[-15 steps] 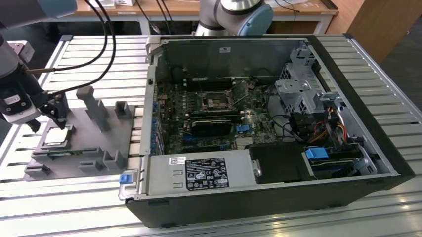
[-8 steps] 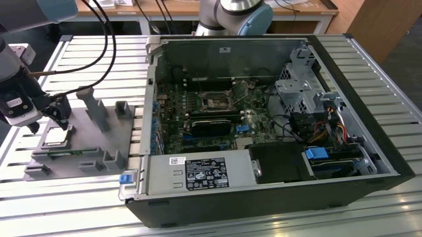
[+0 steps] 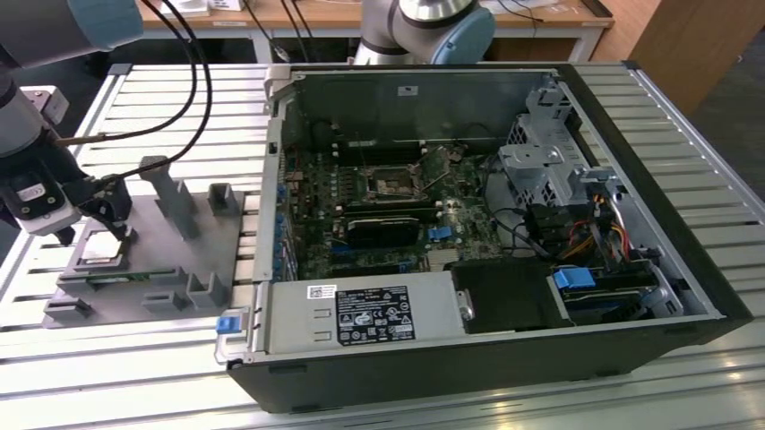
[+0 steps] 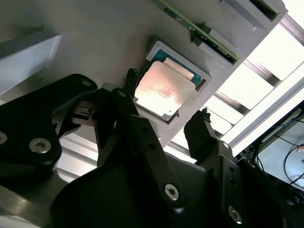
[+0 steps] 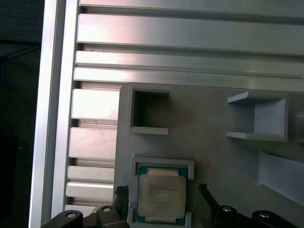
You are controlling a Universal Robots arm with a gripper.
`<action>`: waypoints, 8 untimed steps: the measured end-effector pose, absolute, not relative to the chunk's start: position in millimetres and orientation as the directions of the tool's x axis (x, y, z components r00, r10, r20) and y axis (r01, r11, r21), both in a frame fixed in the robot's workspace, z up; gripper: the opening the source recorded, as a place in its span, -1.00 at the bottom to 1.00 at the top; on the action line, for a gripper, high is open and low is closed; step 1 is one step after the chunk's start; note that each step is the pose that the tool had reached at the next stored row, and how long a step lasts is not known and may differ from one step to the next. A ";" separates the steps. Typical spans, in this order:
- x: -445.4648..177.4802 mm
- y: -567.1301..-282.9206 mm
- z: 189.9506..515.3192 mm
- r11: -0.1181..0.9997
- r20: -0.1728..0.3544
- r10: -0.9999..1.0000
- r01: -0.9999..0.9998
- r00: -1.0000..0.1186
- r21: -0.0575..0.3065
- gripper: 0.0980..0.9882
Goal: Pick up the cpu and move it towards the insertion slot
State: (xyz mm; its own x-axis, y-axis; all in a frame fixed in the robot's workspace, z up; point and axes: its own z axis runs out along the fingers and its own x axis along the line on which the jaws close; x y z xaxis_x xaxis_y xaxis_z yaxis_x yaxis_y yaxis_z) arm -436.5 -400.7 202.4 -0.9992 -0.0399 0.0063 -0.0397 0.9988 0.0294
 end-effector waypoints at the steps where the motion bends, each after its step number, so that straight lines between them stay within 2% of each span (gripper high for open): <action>1: -436.5 -400.6 201.1 0.999 0.006 -0.040 -0.040 -0.999 0.029 0.30; 8: -437.1 -400.7 193.7 0.999 0.006 -0.040 -0.040 -0.999 0.029 0.30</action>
